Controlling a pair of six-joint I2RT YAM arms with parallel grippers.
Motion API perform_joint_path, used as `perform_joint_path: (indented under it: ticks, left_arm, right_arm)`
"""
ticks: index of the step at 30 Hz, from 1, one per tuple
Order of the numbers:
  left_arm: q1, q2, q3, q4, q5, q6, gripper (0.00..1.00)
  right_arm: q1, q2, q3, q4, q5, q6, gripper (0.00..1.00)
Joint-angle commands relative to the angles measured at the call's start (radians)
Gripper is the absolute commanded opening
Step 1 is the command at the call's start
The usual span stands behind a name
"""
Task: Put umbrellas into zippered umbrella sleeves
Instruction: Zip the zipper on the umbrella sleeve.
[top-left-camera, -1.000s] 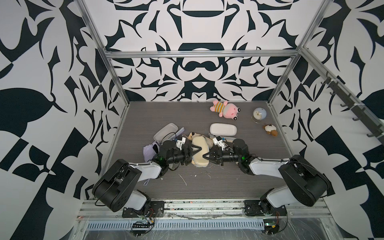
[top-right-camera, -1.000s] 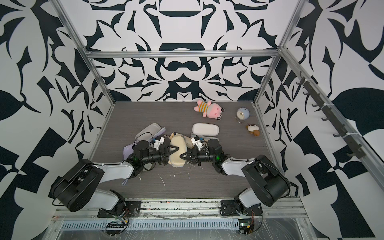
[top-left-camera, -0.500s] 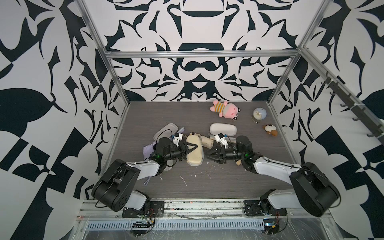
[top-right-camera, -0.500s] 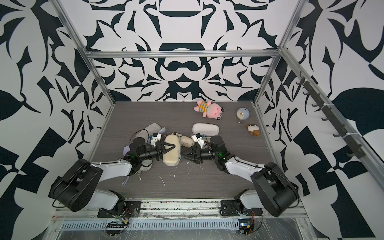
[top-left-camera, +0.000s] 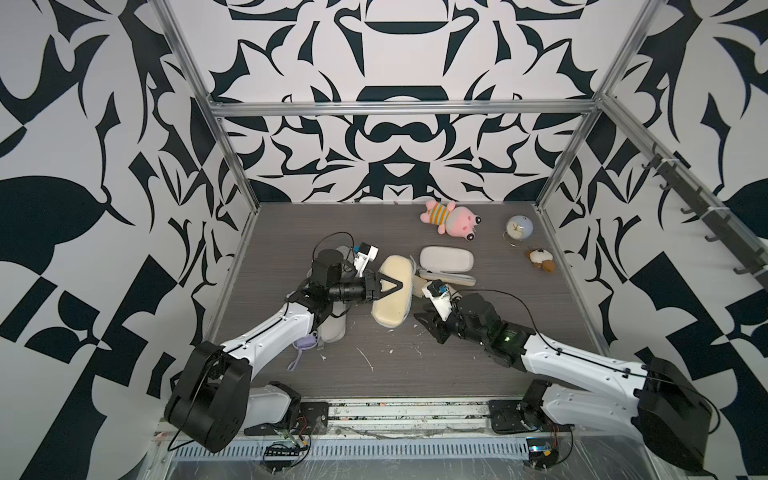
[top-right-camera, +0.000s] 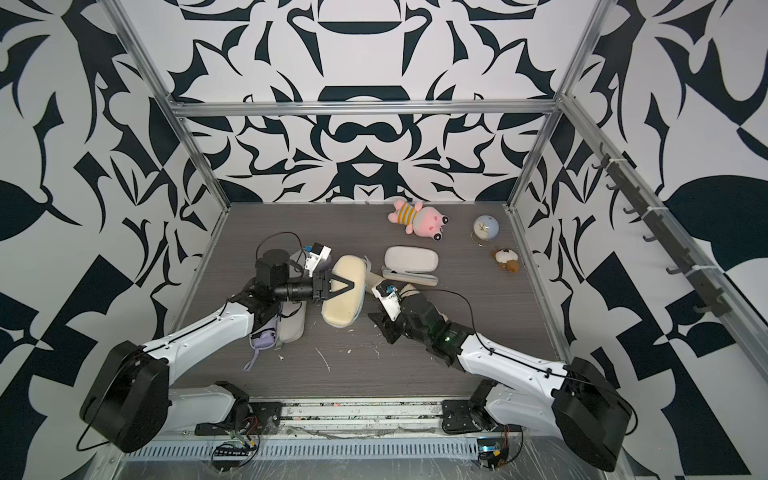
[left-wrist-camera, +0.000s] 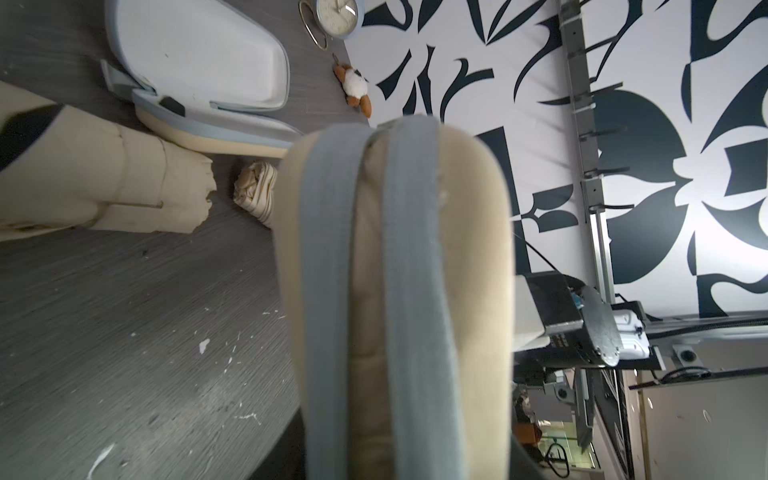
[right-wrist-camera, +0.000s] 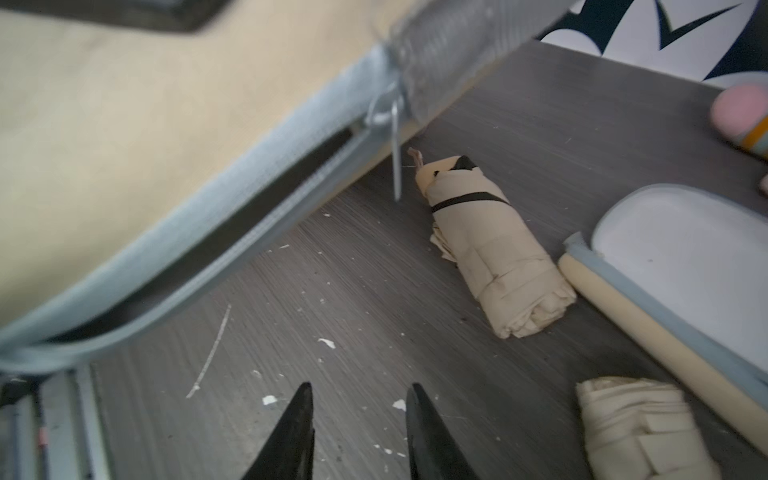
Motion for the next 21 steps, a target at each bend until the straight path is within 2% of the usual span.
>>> perform_joint_path:
  ticks: [1, 8, 21]
  left_arm:
    - [0.004, 0.021, 0.032, -0.036, 0.062, 0.056, 0.3]
    - [-0.003, 0.021, 0.032, -0.026, 0.06, 0.046, 0.3]
    - [-0.036, 0.044, 0.021, 0.004, 0.062, 0.013, 0.28]
  right_arm:
    - [-0.002, -0.018, 0.021, 0.197, 0.12, -0.149, 0.39]
    - [-0.001, 0.025, 0.061, 0.185, 0.071, -0.208, 0.4]
    - [-0.001, 0.111, 0.098, 0.28, 0.069, -0.282, 0.36]
